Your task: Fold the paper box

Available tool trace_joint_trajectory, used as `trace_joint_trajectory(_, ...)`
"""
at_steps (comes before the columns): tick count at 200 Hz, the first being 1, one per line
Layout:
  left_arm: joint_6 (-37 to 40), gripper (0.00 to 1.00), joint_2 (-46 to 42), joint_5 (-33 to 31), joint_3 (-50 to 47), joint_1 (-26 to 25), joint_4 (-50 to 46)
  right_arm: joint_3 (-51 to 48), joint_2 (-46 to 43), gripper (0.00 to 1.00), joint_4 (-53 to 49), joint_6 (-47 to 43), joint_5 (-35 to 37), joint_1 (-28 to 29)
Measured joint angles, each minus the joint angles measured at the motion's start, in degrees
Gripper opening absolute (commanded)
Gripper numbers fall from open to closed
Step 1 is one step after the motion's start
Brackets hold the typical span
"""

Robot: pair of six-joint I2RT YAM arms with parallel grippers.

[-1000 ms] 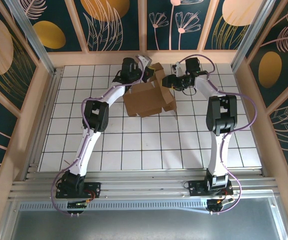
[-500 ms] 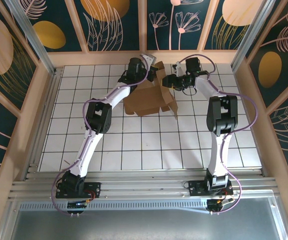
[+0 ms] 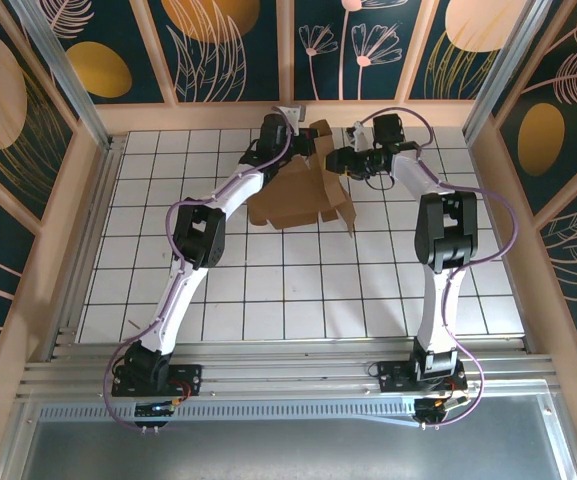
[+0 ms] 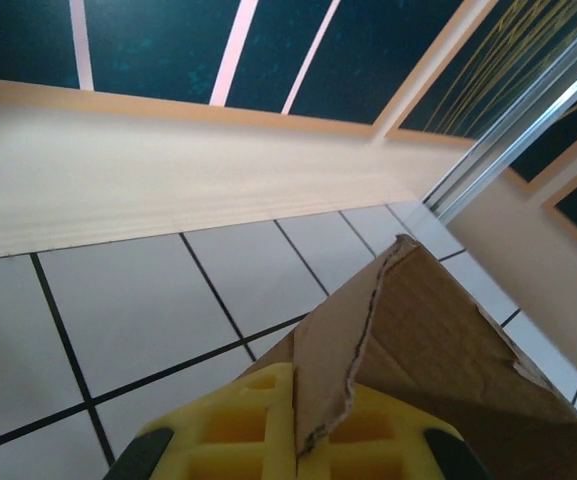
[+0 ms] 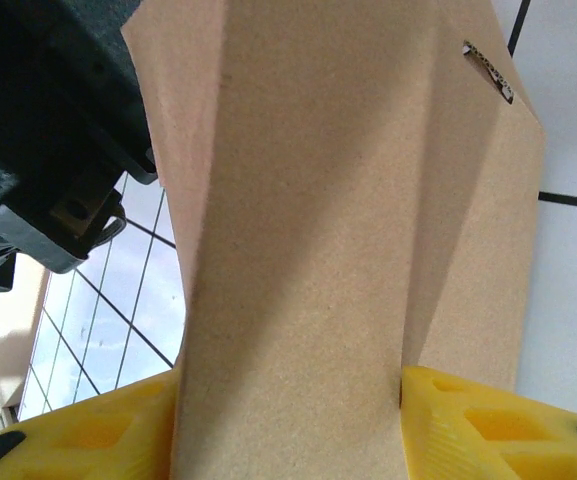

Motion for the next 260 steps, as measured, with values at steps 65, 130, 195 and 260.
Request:
trace_joint_trajectory(65, 0.5, 0.0, -5.25, -2.54, -11.37, -0.35, 1.66, -0.85, 0.0, 0.54, -0.42, 1.4, 0.9, 0.0)
trace_joint_trajectory(130, 3.93, 0.0, -13.99, -4.04, -24.76, -1.38, 2.49, -0.26, 0.33, 0.53, -0.7, 3.45, 2.51, -0.26)
trace_joint_trajectory(195, 0.46, 0.02, -19.78, -2.1, -39.47, -1.4, 15.39, 1.55, 1.22, 0.51, -2.78, 2.64, 0.85, -0.2)
trace_joint_trajectory(260, 3.56, 0.43, -19.56, 8.11, -42.53, -1.33, 21.97, 5.22, 3.15, 0.51, -5.73, 0.72, 0.66, 0.24)
